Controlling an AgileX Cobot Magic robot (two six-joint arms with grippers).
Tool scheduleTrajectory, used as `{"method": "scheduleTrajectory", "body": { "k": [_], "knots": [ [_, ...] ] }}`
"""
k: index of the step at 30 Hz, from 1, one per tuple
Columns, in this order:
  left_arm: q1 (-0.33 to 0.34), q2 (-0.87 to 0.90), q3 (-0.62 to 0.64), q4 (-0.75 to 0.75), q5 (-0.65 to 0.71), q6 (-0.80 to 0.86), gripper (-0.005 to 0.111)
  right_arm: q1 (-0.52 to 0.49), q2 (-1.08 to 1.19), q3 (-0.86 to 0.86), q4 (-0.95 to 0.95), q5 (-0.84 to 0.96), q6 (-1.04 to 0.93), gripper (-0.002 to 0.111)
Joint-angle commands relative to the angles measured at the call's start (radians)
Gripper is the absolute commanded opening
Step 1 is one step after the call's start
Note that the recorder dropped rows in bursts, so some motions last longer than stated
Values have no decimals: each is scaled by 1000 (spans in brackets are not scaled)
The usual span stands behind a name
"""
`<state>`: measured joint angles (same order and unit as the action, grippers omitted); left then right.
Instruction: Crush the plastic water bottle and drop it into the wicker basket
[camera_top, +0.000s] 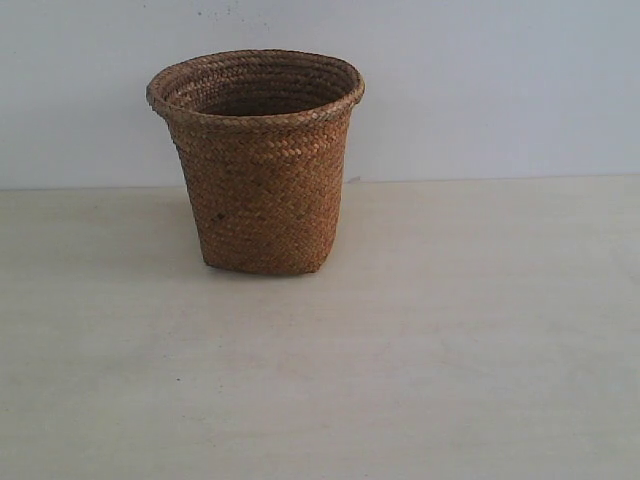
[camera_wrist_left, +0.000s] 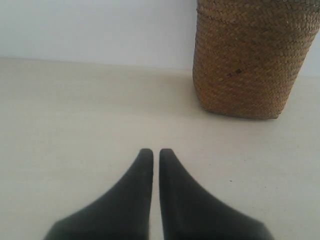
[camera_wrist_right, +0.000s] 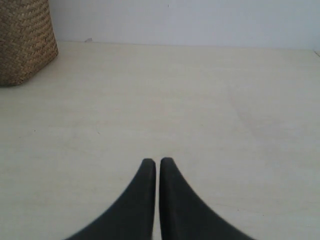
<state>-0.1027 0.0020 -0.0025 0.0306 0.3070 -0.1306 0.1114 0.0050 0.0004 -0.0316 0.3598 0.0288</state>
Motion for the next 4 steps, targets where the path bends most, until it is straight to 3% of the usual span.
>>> {"method": "scheduleTrajectory", "body": {
  "k": [1, 4],
  "knots": [
    [3, -2, 3, 5, -15, -8, 4, -3, -5, 0, -2, -3, -4, 0],
    [3, -2, 3, 5, -15, -8, 4, -3, -5, 0, -2, -3, -4, 0]
  ]
}}
